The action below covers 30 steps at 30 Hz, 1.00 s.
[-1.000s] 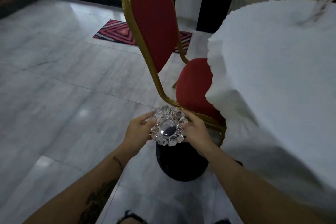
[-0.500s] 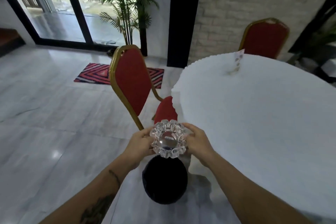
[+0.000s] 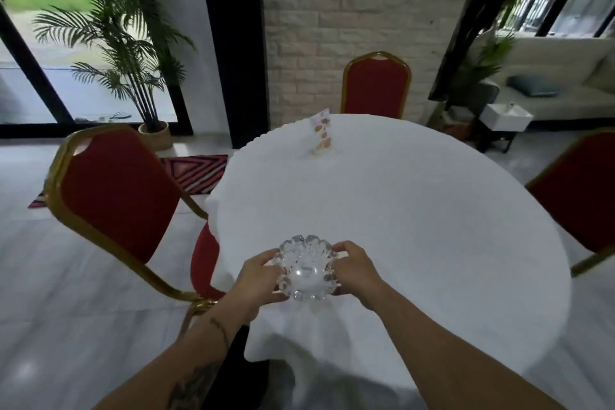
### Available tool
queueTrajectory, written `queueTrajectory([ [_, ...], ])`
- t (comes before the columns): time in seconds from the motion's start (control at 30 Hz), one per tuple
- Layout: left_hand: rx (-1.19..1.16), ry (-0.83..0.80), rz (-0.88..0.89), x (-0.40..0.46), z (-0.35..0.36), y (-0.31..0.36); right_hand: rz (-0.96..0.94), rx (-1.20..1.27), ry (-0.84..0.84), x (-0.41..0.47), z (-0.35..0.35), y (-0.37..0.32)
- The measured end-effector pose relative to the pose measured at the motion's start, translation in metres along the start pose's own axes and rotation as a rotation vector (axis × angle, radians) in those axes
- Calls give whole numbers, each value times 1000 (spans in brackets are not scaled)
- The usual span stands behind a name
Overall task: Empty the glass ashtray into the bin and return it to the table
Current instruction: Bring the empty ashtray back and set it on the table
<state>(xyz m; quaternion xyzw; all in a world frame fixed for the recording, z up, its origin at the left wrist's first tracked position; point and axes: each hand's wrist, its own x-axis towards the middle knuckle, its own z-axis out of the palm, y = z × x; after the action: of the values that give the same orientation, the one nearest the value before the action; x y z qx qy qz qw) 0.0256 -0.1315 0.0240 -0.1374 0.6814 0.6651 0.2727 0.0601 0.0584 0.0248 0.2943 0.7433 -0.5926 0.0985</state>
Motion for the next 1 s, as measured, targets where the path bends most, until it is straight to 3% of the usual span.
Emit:
queueTrajectory([
  [0.33, 25, 23, -54, 62, 136, -9, 93, -24, 10, 75, -108, 28],
  [1.0, 288, 84, -25, 106, 179, -9, 139, -21, 30, 120, -135, 38],
])
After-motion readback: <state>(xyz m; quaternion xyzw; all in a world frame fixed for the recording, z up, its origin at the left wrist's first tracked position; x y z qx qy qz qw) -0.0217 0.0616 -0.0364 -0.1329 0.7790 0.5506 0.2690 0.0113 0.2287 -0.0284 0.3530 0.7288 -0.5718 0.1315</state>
